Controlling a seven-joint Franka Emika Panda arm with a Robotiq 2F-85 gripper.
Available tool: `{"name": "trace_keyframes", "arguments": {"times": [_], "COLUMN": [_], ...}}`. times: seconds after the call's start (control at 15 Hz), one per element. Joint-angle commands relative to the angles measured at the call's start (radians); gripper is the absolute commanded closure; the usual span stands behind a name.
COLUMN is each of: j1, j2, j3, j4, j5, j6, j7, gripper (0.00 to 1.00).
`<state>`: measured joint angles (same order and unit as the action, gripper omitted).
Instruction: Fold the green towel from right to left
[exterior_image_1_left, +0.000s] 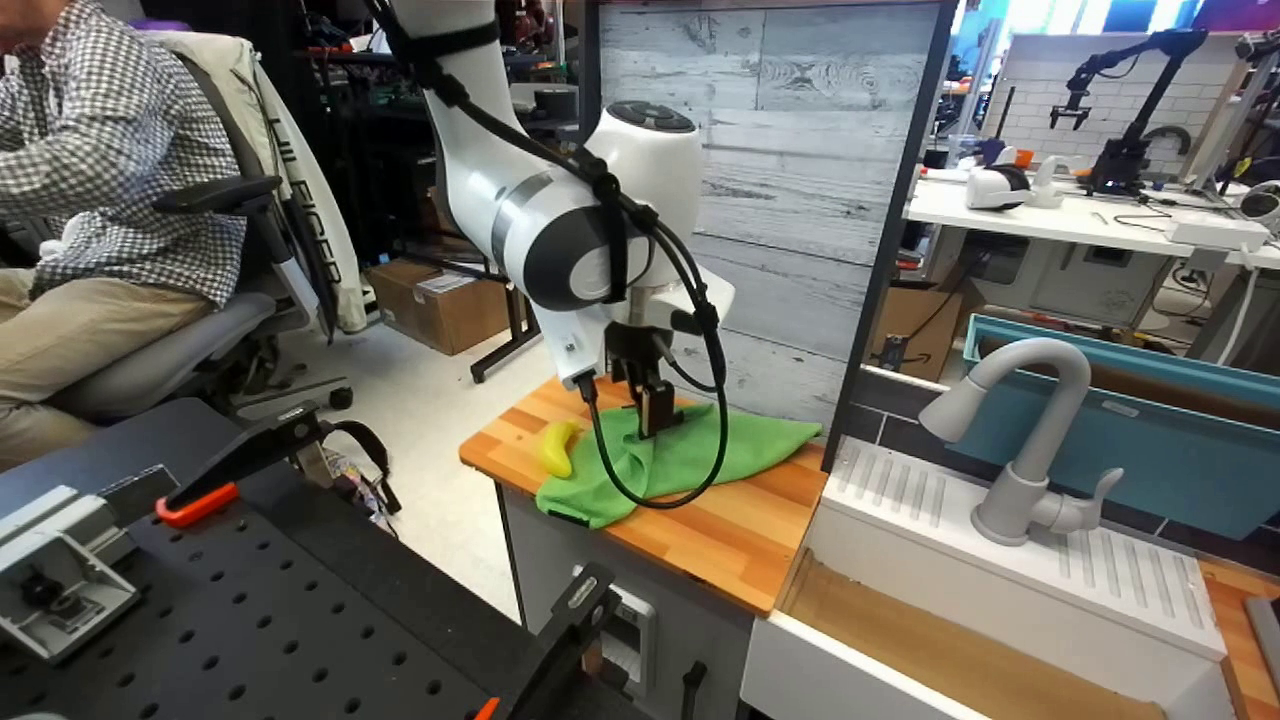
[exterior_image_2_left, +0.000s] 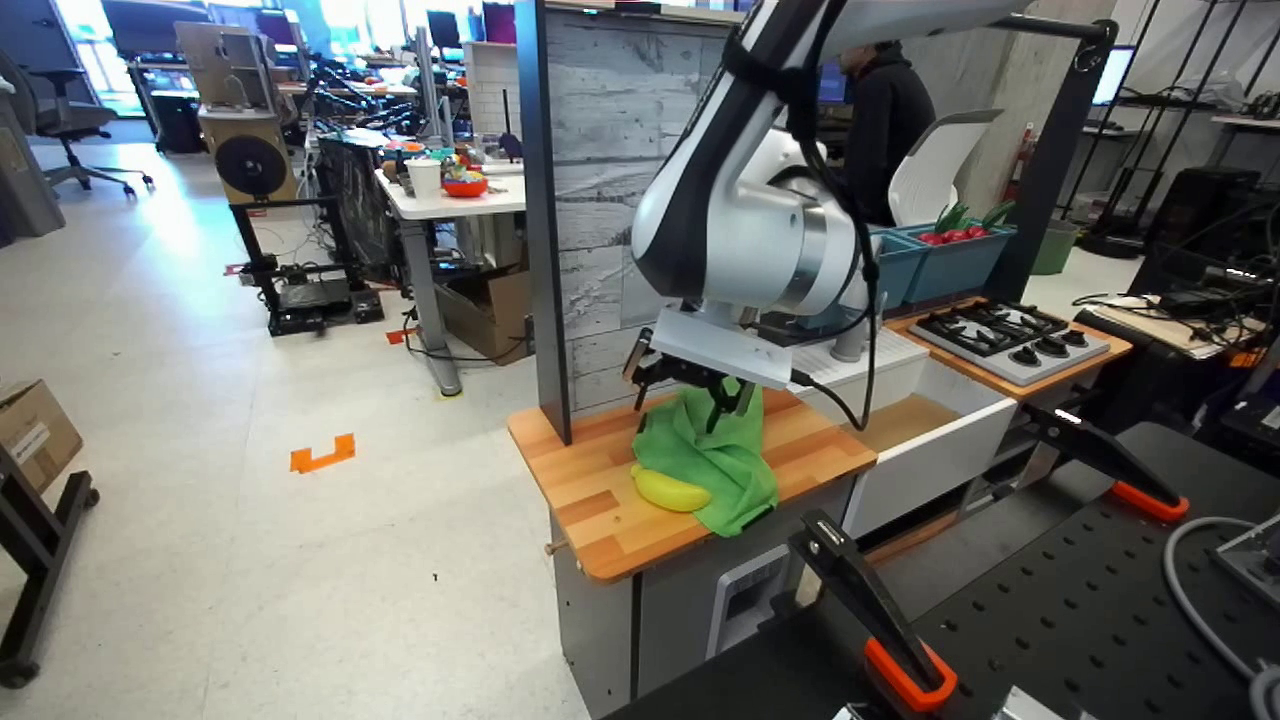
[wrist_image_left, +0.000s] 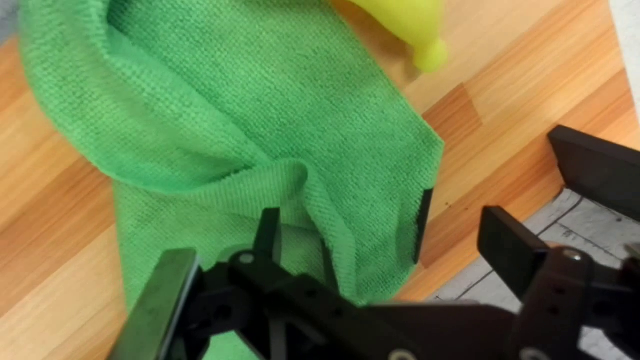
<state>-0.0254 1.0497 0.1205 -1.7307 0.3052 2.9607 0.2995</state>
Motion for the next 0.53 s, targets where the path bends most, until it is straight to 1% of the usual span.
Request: {"name": "trace_keyframes", "arguments": {"times": [0.0,0.13,0.2,0.33,0.47], "j1": [-0.096,-0.144,-0.081,-0.116,-0.124], "j2": [-0.148,-0.199,-0.111,-0.157,-0.176], "j3": [0.086,0.119,0.068,0.089,0.093], "j4": [-0.224,-0.296,-0.174,-0.233,-0.254], "j5": [0.023,0.023,0.010,0.011,0.012], "j6": [0.100,0.123,0.084,0.091,0.091], "j7": [-0.094,-0.109,-0.067,-0.081,-0.084], "gripper": [0.00,0.00,0.00,0.00,0.00]}}
